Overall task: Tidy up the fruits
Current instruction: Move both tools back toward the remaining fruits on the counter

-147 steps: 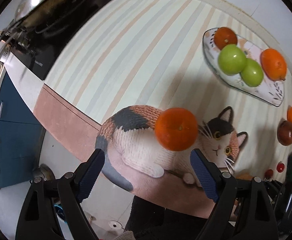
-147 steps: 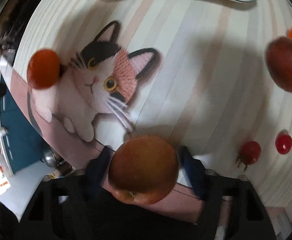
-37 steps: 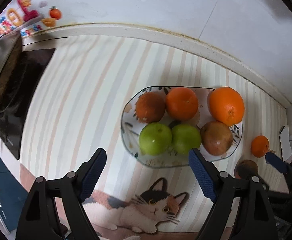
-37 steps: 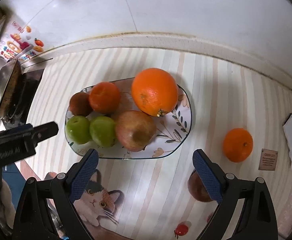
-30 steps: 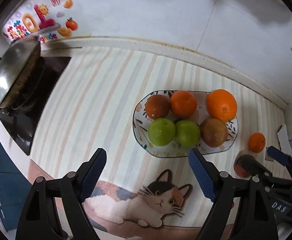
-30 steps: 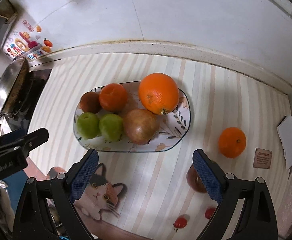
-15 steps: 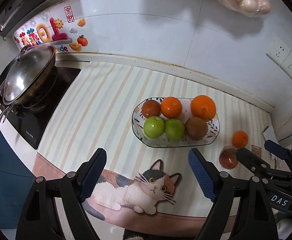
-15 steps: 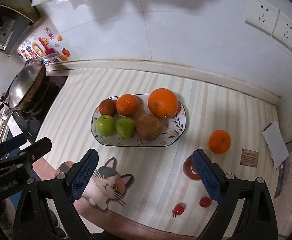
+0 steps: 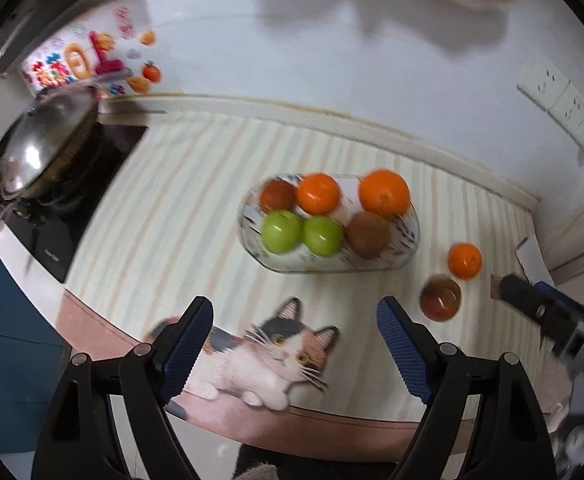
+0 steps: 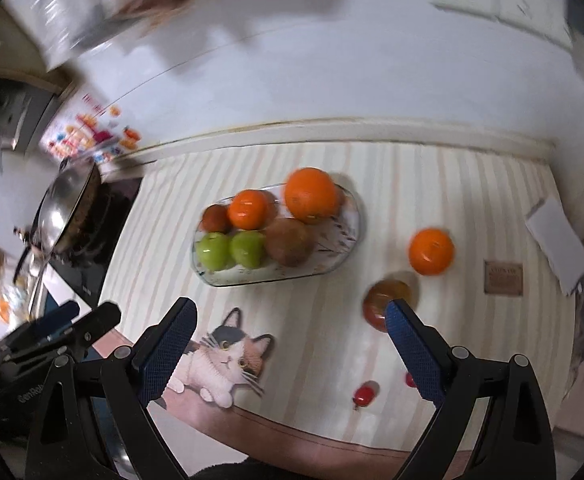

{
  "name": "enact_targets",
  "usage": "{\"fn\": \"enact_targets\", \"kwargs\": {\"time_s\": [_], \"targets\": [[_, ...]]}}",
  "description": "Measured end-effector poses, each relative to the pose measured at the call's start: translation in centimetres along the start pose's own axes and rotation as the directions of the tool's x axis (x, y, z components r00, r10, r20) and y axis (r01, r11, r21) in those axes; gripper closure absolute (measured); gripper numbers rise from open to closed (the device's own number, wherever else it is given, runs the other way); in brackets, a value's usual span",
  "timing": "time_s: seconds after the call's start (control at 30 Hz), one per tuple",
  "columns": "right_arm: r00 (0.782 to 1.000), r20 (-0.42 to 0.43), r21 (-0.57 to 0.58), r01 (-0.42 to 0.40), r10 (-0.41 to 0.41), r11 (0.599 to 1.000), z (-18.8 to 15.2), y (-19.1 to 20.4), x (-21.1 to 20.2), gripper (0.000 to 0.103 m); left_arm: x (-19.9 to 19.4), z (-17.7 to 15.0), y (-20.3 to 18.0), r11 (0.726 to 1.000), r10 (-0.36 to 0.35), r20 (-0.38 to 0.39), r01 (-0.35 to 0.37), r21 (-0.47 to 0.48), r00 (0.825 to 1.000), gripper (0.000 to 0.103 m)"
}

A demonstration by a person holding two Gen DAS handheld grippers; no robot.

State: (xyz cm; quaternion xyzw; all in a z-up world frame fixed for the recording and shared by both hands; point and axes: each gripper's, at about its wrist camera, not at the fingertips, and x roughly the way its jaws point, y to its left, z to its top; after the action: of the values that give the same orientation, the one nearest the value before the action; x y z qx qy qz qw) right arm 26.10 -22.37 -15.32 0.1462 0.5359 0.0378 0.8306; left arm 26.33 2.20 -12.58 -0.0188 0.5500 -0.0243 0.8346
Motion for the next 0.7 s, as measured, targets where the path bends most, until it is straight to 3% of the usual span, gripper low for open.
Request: {"fn": "enact_targets", "kwargs": {"time_s": [0.1,0.17,0.2,0.37,0.5,0.63,0.67,0.7], "targets": [[1.000,-0.026,0.069,0.020,-0.018,0.997,0.4,-4.8,1.1,0.009,2.9,0.0,-3.1,0.999,-0.033,-0.076,0.035,0.033,0.997,0.019],[0.999,-0.048,0.095,0.028,-0.024,0.995,0.8,-7.3,2.1,0.030,5.4,0.0,-5.8,0.996,-0.054,-0.140,0.063,0.059,0.989,0.019],[0.997,-0.065,0.112,0.036,-0.029,0.993,1.0,-8.8,2.8,0.033,6.5,-0.1,-7.0,0.995,-0.063,-0.169,0.075,0.070,0.984,0.019],[0.993,-0.104,0.178,0.071,-0.053,0.981,1.7,-14.8,5.2,0.034,12.5,0.1,-13.6,0.977,-0.118,-0.308,0.165,0.133,0.944,0.019],[0.989,-0.135,0.218,0.095,-0.067,0.971,2.1,-18.1,6.9,0.034,16.9,-0.2,-18.5,0.959,-0.099,-0.388,0.192,0.207,0.916,0.019],[0.983,-0.167,0.227,0.114,-0.076,0.967,2.6,-19.8,8.8,0.034,20.4,-1.3,-20.9,0.945,-0.093,-0.458,0.223,0.239,0.884,0.020],[0.982,-0.173,0.226,0.114,-0.075,0.967,2.7,-19.9,9.2,0.034,21.0,-1.5,-21.2,0.944,-0.090,-0.462,0.223,0.242,0.882,0.021],[0.981,-0.179,0.224,0.116,-0.076,0.968,2.9,-20.2,9.7,0.034,21.5,-1.6,-21.4,0.945,-0.092,-0.454,0.222,0.242,0.886,0.038]]}}
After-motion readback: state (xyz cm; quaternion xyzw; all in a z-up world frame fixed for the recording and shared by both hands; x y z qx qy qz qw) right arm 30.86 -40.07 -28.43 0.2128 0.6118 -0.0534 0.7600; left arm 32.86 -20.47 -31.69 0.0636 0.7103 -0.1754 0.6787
